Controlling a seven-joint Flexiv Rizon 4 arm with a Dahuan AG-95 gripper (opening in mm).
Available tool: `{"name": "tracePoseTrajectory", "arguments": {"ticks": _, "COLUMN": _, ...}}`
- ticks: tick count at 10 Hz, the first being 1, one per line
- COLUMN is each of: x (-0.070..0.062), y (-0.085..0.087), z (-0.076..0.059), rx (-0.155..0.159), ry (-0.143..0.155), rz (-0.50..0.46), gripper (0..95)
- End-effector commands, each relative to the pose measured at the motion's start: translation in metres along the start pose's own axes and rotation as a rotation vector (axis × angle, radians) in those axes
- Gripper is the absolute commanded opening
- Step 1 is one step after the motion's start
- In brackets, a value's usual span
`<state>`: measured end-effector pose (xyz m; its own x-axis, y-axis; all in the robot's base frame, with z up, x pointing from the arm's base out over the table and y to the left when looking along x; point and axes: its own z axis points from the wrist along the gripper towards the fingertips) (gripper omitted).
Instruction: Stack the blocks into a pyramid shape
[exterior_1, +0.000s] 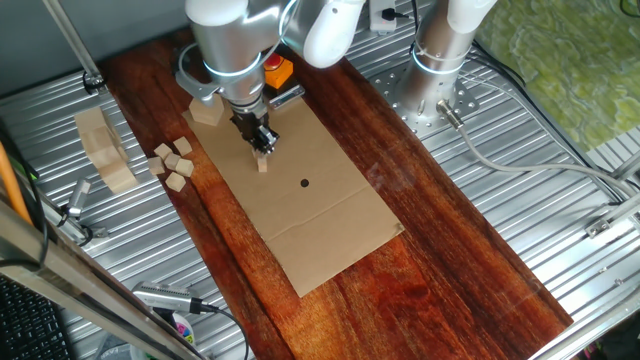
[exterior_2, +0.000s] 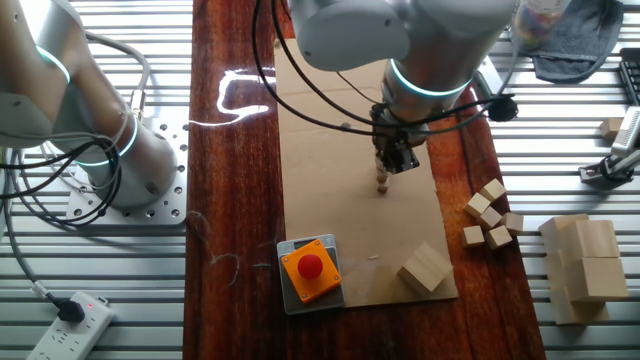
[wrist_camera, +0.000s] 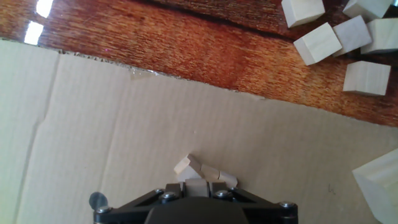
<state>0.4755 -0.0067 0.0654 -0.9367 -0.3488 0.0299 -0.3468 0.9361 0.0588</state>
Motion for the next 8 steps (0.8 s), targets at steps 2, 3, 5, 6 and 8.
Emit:
{"name": "tracePoseTrajectory", "arguments": {"ticks": 2, "x": 0.0000, "y": -0.0002, "z": 0.0005, "rx": 0.002, "ry": -0.004, "rz": -0.004, "gripper": 0.0}}
{"name": "tracePoseTrajectory", "arguments": {"ticks": 3, "x": -0.0001, "y": -0.0002, "z": 0.0004, "rx": 0.003, "ry": -0.007, "rz": -0.004, "gripper": 0.0}}
{"name": "tracePoseTrajectory", "arguments": {"ticks": 5, "x": -0.0006, "y": -0.0003, "z": 0.0001, "rx": 0.008, "ry": -0.009, "rz": 0.009, "gripper": 0.0}}
{"name": "tracePoseTrajectory", "arguments": {"ticks": 6, "x": -0.0007, "y": -0.0004, "z": 0.0000, "rx": 0.011, "ry": -0.007, "rz": 0.020, "gripper": 0.0}}
{"name": "tracePoseTrajectory", "arguments": {"ticks": 8, "x": -0.0008, "y": -0.0003, "z": 0.0000, "rx": 0.011, "ry": -0.005, "rz": 0.058, "gripper": 0.0}}
